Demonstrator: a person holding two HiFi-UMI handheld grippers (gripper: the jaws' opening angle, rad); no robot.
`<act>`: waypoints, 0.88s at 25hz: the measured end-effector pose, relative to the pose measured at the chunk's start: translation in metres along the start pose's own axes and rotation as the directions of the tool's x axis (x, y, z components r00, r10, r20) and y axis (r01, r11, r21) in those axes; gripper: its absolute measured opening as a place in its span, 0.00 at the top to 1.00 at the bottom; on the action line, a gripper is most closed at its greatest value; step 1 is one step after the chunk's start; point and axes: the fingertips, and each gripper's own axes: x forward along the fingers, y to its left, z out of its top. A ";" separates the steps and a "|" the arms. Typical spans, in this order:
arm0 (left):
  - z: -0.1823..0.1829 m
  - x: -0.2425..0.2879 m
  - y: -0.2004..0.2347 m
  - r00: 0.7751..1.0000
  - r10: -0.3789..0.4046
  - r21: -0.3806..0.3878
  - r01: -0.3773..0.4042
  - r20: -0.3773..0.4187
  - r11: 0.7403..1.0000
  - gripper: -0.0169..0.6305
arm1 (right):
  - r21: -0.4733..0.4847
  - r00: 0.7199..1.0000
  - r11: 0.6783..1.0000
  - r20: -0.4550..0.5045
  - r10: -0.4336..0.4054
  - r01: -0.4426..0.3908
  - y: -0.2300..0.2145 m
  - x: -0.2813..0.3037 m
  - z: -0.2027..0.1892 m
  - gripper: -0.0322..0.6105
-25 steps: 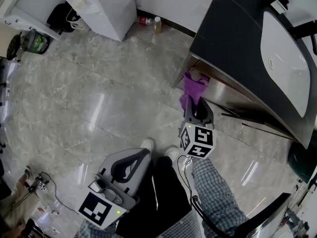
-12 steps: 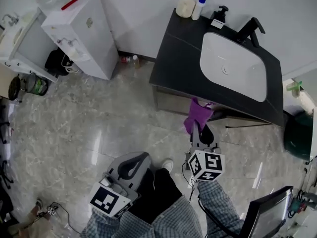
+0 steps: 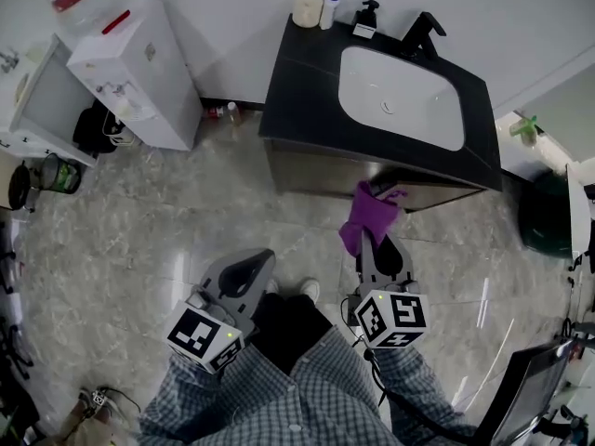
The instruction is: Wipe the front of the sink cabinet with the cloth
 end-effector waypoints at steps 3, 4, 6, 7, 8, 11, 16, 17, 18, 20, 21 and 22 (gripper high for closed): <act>0.007 -0.003 -0.008 0.999 -0.031 0.032 0.030 0.013 0.999 0.95 | 0.005 1.000 1.000 0.020 -0.017 0.017 0.001 -0.026 0.004 0.83; 0.009 -0.003 -0.010 0.999 -0.039 0.041 0.039 0.017 0.998 0.95 | 0.005 0.999 1.000 0.031 -0.026 0.026 0.001 -0.033 0.007 0.83; 0.013 -0.006 -0.015 0.998 -0.054 0.055 0.052 0.023 0.997 0.96 | 0.009 0.998 0.999 0.050 -0.041 0.041 0.001 -0.044 0.010 0.83; 0.013 -0.008 -0.018 0.998 -0.060 0.060 0.058 0.023 0.997 0.95 | 0.012 0.997 0.999 0.057 -0.046 0.046 0.002 -0.050 0.011 0.83; 0.013 -0.010 -0.021 0.998 -0.065 0.064 0.064 0.023 0.996 0.96 | 0.014 0.997 0.999 0.063 -0.051 0.050 0.003 -0.055 0.010 0.83; 0.013 -0.016 -0.030 0.997 -0.071 0.070 0.069 0.027 0.995 0.96 | 0.011 0.996 0.999 0.078 -0.052 0.051 0.006 -0.070 0.010 0.83; 0.011 -0.029 -0.059 0.997 -0.056 0.093 0.051 0.047 0.994 0.95 | 0.004 0.994 1.000 0.102 -0.030 0.030 0.006 -0.103 0.006 0.83; 0.011 -0.031 -0.067 0.997 -0.052 0.098 0.047 0.050 0.994 0.96 | 0.003 0.994 1.000 0.105 -0.023 0.023 0.004 -0.110 0.005 0.83; 0.011 -0.033 -0.074 0.997 -0.047 0.101 0.042 0.053 0.994 0.95 | 0.001 0.994 1.000 0.107 -0.014 0.014 0.004 -0.117 0.004 0.83; 0.009 -0.038 -0.090 0.998 -0.035 0.103 0.028 0.060 0.994 0.95 | -0.005 0.994 1.000 0.111 0.006 -0.006 0.002 -0.132 0.001 0.83; 0.007 -0.041 -0.098 0.998 -0.028 0.103 0.021 0.064 0.994 0.96 | -0.007 0.993 1.000 0.113 0.016 -0.015 0.000 -0.141 -0.001 0.83; 0.005 -0.044 -0.108 0.997 -0.023 0.102 0.015 0.069 0.995 0.95 | -0.012 0.993 1.000 0.115 0.025 -0.024 -0.002 -0.150 -0.003 0.83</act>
